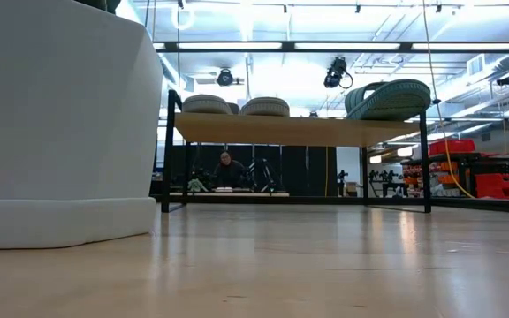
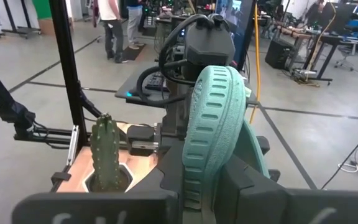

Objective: Pick and place slides into the shelf
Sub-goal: Put the green slides on the shelf

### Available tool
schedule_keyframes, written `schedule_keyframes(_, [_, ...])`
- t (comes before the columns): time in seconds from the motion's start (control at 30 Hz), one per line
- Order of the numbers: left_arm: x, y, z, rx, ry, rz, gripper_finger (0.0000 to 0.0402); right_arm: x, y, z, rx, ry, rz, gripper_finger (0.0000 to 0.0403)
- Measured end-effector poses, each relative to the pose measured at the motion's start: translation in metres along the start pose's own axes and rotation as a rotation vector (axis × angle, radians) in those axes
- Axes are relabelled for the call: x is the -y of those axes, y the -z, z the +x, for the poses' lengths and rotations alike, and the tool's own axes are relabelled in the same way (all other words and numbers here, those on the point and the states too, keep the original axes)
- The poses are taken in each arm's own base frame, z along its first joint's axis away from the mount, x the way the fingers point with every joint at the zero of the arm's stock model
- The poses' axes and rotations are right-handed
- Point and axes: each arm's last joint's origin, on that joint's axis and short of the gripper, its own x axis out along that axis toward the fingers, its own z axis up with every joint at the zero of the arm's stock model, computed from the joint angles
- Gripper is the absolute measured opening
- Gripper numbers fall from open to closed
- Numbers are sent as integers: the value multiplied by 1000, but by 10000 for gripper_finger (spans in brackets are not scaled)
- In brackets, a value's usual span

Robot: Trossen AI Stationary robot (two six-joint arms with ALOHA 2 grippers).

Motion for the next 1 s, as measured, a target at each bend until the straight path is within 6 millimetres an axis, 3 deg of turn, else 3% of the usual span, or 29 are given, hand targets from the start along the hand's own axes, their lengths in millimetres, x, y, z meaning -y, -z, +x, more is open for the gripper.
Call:
schedule_keyframes(0.3, [-6,-1,-1,7,-11,-2,95,0,0,-5,8,8,14,51])
schedule_keyframes(0.43, [-8,-1,-1,7,-17,0,90,1,0,-4,8,15,23,56])
schedule_keyframes(0.77, [-20,3,-2,-45,-156,146,89,0,3,-15,-21,6,119,246])
schedule_keyframes(1.0, [-24,7,-3,-131,-247,388,90,1,6,-39,-23,3,228,299])
